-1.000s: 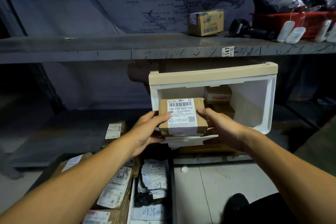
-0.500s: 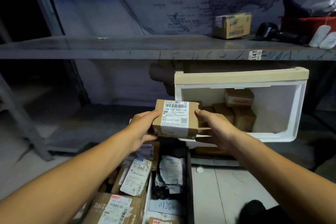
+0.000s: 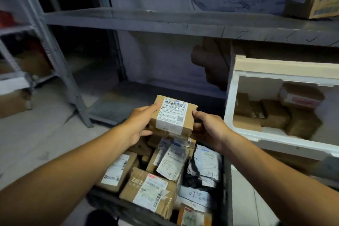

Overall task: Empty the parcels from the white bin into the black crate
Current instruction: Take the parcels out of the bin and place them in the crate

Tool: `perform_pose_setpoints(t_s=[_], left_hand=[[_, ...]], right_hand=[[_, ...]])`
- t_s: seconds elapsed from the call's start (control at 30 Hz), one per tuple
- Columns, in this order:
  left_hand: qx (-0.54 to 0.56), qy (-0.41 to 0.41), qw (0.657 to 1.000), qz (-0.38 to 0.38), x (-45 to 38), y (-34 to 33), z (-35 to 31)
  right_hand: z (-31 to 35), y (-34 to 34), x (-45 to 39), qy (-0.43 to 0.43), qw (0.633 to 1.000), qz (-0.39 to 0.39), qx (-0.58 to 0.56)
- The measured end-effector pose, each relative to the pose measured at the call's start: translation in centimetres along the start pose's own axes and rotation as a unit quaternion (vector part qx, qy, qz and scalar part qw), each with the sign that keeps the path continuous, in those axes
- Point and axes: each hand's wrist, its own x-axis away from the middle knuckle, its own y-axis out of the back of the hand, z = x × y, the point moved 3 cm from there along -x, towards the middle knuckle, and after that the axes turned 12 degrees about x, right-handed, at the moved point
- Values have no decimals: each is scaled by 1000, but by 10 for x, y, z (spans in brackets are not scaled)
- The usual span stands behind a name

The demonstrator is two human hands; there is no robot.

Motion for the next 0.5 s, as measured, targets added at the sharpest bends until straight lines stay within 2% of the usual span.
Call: perform_pose_setpoints(t_s=[0.5], left_hand=[[6,91,992,-88,-52,141,70]], right_hand=[[-61,-141,-93,-94,990,58,82]])
